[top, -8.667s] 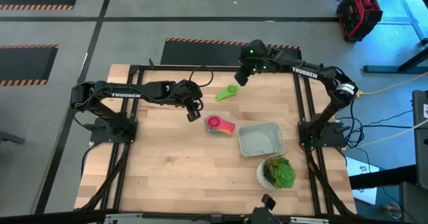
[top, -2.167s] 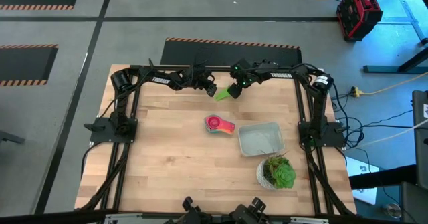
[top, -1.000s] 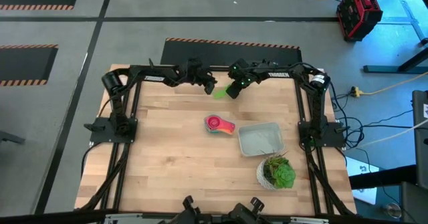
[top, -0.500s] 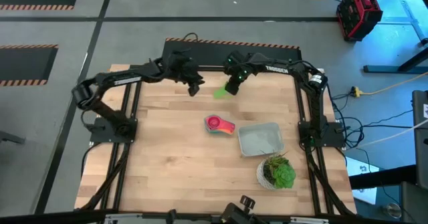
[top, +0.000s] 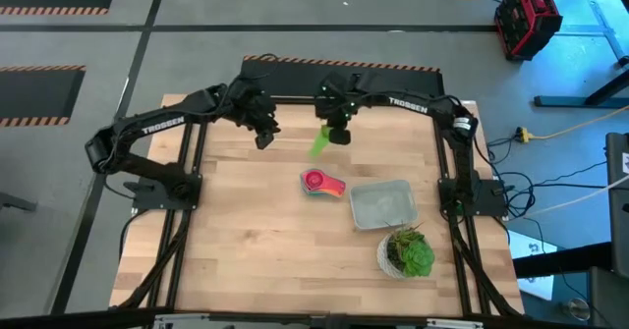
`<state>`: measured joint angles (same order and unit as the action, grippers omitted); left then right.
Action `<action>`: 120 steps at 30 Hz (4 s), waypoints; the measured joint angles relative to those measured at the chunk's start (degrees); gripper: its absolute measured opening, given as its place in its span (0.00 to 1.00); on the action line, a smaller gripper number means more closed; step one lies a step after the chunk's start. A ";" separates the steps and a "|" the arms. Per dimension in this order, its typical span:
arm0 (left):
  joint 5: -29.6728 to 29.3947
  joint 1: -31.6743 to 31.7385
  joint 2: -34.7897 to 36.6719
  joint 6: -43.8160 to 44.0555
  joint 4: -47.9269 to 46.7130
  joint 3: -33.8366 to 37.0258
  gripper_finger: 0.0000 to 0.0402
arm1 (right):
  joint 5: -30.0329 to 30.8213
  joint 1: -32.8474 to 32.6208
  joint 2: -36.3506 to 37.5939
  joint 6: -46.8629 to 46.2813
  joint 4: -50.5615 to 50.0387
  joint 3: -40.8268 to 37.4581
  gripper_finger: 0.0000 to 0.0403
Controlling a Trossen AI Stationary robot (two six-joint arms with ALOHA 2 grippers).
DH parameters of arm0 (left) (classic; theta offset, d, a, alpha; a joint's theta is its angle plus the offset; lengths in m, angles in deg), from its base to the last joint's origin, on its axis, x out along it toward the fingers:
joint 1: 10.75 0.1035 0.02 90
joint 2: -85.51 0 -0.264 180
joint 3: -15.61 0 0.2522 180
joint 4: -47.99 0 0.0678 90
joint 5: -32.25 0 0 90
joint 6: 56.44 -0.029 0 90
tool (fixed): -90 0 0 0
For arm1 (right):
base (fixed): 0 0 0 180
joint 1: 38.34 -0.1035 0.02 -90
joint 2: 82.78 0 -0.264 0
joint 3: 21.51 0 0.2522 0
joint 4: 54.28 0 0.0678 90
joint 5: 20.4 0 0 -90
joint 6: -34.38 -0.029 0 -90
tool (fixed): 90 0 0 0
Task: Nest measuring cups in basket
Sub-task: Stack the green measuring cup on top of the pink measuring cup
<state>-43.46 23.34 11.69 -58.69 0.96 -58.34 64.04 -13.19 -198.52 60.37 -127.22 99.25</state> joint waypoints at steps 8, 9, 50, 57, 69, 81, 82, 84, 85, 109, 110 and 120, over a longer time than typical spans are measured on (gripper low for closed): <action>-0.25 -2.69 -0.05 0.01 -0.16 0.00 0.27 | -0.12 -6.06 0.05 7.13 -3.03 1.22 0.08; -0.24 -3.26 -0.05 0.01 -0.14 0.00 0.27 | -0.11 -6.83 0.05 7.31 -3.12 1.22 0.08; -0.34 -13.27 -0.09 0.14 -0.08 0.00 0.27 | -14.04 -12.55 0.11 13.15 13.36 -11.86 0.09; -1.78 -13.53 -0.09 0.17 0.92 0.00 0.27 | -14.04 -12.55 0.11 13.15 14.67 -11.85 0.10; -1.81 -15.34 -0.09 0.14 0.95 0.00 0.27 | -14.20 -12.55 -0.98 13.12 15.73 -11.81 0.11; -5.00 -15.81 -0.11 0.04 1.19 0.00 0.27 | -12.63 -12.55 -2.84 13.06 16.33 -11.81 0.11; -5.54 -15.81 -0.11 0.03 1.23 0.00 0.27 | -12.52 -12.55 -2.84 13.06 16.27 -11.79 0.11; -6.68 -15.81 -0.11 0.03 1.19 0.00 0.27 | -12.30 -12.55 -2.84 13.06 16.15 -11.59 0.11; -6.72 -15.81 -0.11 0.03 1.20 0.00 0.27 | -12.23 -12.55 -2.84 13.08 16.18 -11.57 0.11; -4.72 -16.27 -0.11 0.28 1.17 0.00 0.27 | -12.01 -13.01 2.70 11.79 12.59 -11.57 0.39; -4.38 -16.60 -0.11 0.29 1.19 0.08 0.27 | -12.09 -13.24 3.82 11.79 11.59 -11.56 0.39; -4.19 -23.70 -0.11 6.95 2.20 6.32 0.27 | -11.75 -13.07 11.85 8.97 3.90 -15.45 0.39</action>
<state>-47.64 -0.36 11.58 -51.75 3.16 -52.02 52.30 -26.26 -186.67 69.34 -123.32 83.81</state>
